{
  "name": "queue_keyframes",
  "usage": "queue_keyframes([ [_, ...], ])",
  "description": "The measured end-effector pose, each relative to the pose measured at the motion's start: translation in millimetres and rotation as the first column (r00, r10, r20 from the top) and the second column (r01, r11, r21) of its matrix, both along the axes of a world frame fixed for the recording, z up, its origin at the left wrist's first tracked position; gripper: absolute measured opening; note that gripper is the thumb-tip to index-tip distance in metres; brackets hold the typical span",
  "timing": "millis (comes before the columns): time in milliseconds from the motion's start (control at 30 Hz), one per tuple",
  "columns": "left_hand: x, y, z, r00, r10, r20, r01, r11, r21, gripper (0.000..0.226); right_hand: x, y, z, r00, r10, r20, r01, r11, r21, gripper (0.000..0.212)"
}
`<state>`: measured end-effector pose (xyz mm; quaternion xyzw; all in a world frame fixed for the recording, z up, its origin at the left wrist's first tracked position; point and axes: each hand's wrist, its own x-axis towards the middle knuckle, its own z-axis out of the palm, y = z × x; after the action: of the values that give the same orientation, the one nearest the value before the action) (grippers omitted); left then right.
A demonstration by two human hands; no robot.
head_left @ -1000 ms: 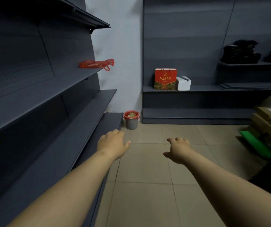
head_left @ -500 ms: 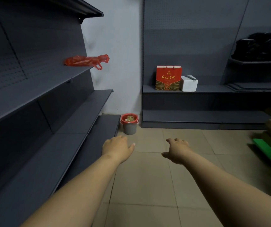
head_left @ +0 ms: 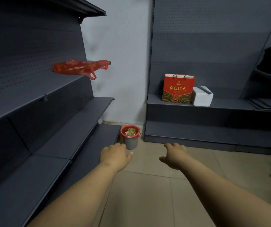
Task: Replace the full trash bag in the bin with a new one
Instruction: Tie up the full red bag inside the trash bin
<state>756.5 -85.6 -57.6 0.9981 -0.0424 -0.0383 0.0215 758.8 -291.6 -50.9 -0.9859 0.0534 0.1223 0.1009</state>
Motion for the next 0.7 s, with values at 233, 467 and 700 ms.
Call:
queue_keyframes([
  [233,70.6,-3.9,-0.7,0.999,0.03,0.016,-0.03,1.0,-0.001,0.052,69.8,-3.0,-7.5,0.999,0.041,0.007,-0.041,0.999,0.009,0.064],
  [467,155.5,6.8,-19.2,0.999,0.054,-0.003,-0.054,0.998,-0.011,0.054,150.8,0.4,-23.5,0.998,0.07,0.002,-0.07,0.997,0.014,0.066],
  [700,284.0,24.7,-32.3,0.997,0.077,0.0,-0.077,0.996,-0.035,0.053,281.0,13.1,-30.1,0.998,0.065,0.009,-0.065,0.998,0.019,0.065],
])
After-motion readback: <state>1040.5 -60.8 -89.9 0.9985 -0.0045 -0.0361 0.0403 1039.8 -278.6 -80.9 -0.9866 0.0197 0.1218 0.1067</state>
